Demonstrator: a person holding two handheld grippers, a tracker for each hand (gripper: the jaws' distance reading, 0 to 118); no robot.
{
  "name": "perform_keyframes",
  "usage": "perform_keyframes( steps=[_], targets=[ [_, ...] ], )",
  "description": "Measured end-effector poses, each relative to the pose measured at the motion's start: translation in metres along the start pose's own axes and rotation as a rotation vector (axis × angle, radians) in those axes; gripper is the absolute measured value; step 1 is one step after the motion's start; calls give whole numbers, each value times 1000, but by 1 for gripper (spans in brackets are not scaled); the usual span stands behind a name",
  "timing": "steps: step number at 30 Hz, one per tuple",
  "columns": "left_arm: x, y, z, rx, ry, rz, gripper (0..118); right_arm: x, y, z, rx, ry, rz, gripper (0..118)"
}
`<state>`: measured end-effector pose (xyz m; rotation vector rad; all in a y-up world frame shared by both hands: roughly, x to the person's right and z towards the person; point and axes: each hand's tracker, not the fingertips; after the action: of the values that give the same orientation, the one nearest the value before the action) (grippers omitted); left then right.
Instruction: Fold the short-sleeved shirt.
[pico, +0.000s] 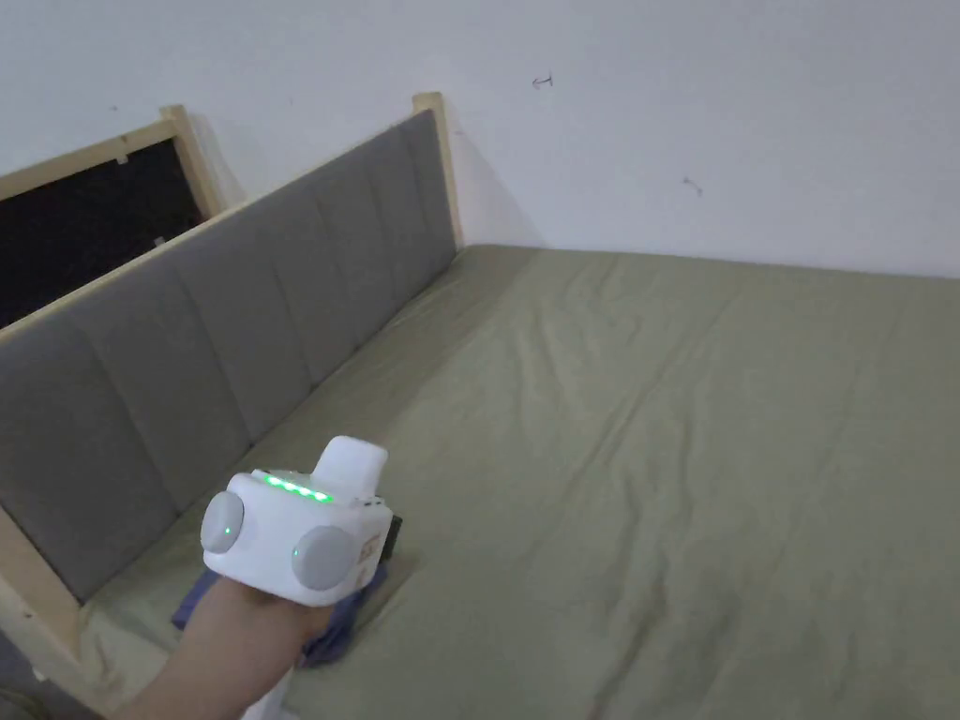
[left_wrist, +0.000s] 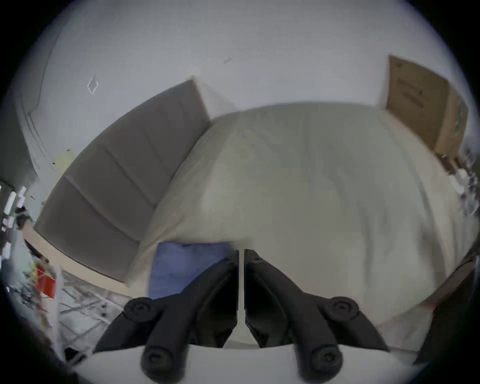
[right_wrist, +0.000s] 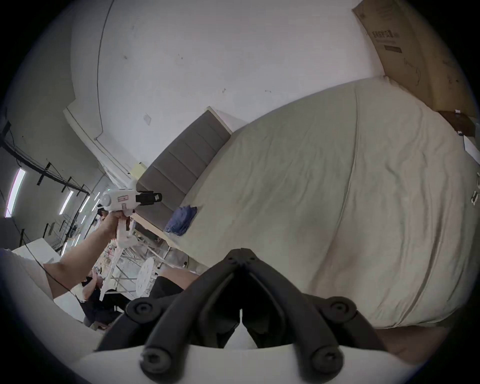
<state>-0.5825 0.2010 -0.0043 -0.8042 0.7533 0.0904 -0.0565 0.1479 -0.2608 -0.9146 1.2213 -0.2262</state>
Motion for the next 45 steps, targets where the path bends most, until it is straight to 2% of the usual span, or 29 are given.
perform_keyframes(
  steps=[2,3,5,11,12,15,19,23,26,31,34,39,40,41,42,43,44,45],
  targets=[
    [40,3,18,58,-34,7,0,-1,6,10,38,-36,35,0],
    [61,7,28,86,-14,-19,0,-3,11,14,44,-76,72,0],
    [98,16,48,173,-73,-33,0,-10,27,22,82,-184,131,0],
    [184,64,108,359,-222,13,0,-50,86,55,277,-317,274,0],
    [194,70,119,395,-241,21,0,-50,94,57,301,-360,301,0],
    [223,88,154,513,-227,-15,0,-80,119,67,369,-521,418,0],
    [243,109,193,608,-274,30,0,-113,145,83,478,-567,483,0],
    [251,125,222,677,-321,65,0,-129,167,91,579,-610,510,0],
    [255,130,237,738,-301,78,0,-132,180,89,598,-714,511,0],
    [260,130,246,866,-185,107,0,-136,185,94,647,-722,455,0],
    [260,134,240,799,-226,145,0,-138,183,94,674,-714,422,0],
    [261,127,229,772,-223,146,0,-137,175,87,663,-731,430,0],
    [262,126,228,772,-220,133,0,-137,174,86,654,-728,429,4],
    [262,125,228,776,-211,118,0,-136,173,84,651,-729,428,12],
    [263,123,228,787,-197,97,1,-134,173,83,650,-734,426,33],
    [263,121,229,800,-183,77,6,-133,173,81,647,-740,418,53],
    [263,120,230,808,-177,71,22,-132,174,81,642,-739,409,77],
    [262,119,231,816,-176,65,44,-129,175,80,636,-736,399,105]
  ],
)
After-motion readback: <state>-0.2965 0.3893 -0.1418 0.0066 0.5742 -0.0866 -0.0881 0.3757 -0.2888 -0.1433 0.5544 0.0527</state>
